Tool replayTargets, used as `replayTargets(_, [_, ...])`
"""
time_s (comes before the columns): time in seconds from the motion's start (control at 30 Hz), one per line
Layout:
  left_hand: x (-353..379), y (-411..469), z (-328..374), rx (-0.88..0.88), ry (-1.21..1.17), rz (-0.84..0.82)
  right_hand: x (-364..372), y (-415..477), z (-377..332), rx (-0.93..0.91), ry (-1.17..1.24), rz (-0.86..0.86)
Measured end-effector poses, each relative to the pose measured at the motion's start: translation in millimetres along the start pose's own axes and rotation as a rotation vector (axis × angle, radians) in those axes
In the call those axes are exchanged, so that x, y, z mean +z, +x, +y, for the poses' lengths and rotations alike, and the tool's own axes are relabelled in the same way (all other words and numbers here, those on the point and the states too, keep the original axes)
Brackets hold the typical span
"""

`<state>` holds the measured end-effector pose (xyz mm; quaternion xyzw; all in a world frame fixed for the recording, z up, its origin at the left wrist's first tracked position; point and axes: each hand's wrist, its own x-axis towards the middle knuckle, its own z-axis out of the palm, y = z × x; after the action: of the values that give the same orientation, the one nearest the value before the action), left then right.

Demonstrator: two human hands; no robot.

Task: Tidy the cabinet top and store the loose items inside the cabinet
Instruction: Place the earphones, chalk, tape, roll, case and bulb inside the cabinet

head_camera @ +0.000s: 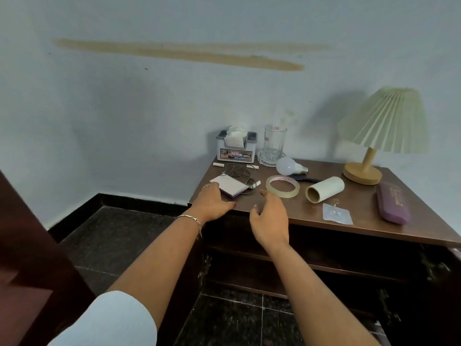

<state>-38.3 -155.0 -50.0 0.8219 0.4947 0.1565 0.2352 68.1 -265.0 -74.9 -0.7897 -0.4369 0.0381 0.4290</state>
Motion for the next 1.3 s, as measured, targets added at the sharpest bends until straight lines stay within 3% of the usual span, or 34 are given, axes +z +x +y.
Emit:
replayTargets(0.17, [12, 29, -1, -0.036, 0.09, 0.113, 14, 17, 13, -0.062, -0.079, 0.028])
replayTargets(0.37, [7, 41, -2, -0.115, 0.019, 0.09, 21, 22, 14, -0.064, -0.157, 0.081])
replayTargets(0.7, [-8, 28, -34, -0.17, -0.473, 0.117, 32, 28, -3, -0.028, -0.097, 0.103])
replayTargets(1.03, [-23, -7, -49, -0.17, -0.932, -0.058, 47, 28, -19, -0.147, 0.076, -0.034])
replayTargets(1.13, [-20, -21, -44, -0.171, -1.133, -0.092, 52, 25, -20, -0.277, 0.048, -0.057])
replayTargets(1.2, [-15, -32, -40, -0.171, -1.171, -0.053, 52, 21, -18, -0.336, 0.073, -0.049])
replayTargets(1.3, [-5, -50, -38, -0.158, -1.18, -0.018, 45, 10, -12, -0.279, 0.259, -0.041])
